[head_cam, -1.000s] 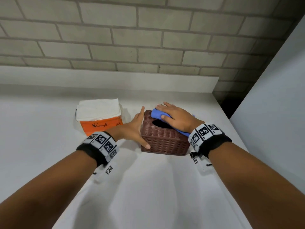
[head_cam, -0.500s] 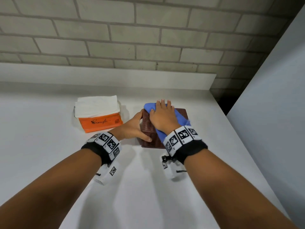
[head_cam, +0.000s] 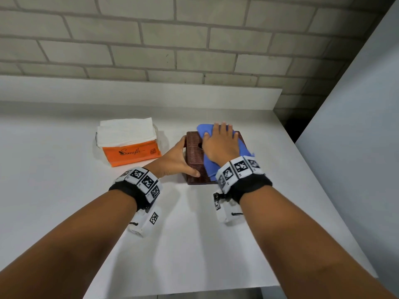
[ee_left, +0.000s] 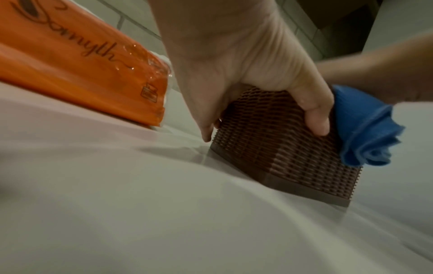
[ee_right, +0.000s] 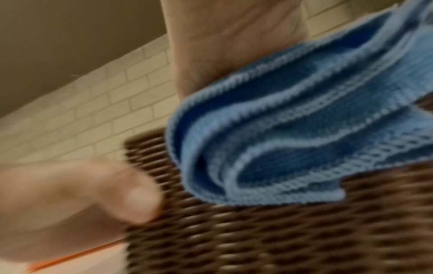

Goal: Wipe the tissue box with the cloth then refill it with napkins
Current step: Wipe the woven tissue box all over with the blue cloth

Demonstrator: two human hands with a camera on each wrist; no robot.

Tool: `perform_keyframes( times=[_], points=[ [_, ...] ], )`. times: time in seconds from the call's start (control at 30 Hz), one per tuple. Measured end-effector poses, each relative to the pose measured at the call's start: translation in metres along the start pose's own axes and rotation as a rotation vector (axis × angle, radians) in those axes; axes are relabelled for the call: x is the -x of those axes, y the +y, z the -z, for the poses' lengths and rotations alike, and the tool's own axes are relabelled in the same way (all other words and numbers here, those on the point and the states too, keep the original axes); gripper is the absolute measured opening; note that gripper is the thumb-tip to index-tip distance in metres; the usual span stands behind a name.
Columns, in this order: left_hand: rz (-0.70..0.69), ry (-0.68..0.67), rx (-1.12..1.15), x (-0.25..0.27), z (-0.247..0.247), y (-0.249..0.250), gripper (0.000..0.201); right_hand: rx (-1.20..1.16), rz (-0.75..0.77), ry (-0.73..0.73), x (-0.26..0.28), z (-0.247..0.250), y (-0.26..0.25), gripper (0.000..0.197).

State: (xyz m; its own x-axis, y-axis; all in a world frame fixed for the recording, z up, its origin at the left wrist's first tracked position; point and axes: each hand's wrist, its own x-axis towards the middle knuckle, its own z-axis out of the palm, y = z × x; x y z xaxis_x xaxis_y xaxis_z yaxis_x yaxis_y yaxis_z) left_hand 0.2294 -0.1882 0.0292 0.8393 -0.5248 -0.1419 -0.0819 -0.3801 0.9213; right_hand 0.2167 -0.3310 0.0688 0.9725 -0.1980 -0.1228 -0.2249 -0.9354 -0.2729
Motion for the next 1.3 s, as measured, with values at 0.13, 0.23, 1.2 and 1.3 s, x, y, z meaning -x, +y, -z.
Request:
perform_keyframes(
  times=[0.13,0.23,1.2,1.3],
  points=[
    [-0.005,-0.002,-0.008,-0.002,0.0,-0.003,0.105,-0.016,-0.09,0.006,-0.006,0.012,0.032,0.06],
    [-0.009,-0.003,-0.008,-0.003,0.0,-0.005,0.105,-0.041,-0.151,0.022,0.001,0.011,0.031,0.061],
    [-0.037,-0.034,0.016,-0.011,0.004,-0.014,0.105,0.056,0.486,0.113,0.048,-0.018,0.019,0.053],
    [-0.014,-0.057,0.016,-0.009,0.006,-0.014,0.113,0.035,0.567,0.115,0.052,-0.022,0.021,0.05]
  ],
)
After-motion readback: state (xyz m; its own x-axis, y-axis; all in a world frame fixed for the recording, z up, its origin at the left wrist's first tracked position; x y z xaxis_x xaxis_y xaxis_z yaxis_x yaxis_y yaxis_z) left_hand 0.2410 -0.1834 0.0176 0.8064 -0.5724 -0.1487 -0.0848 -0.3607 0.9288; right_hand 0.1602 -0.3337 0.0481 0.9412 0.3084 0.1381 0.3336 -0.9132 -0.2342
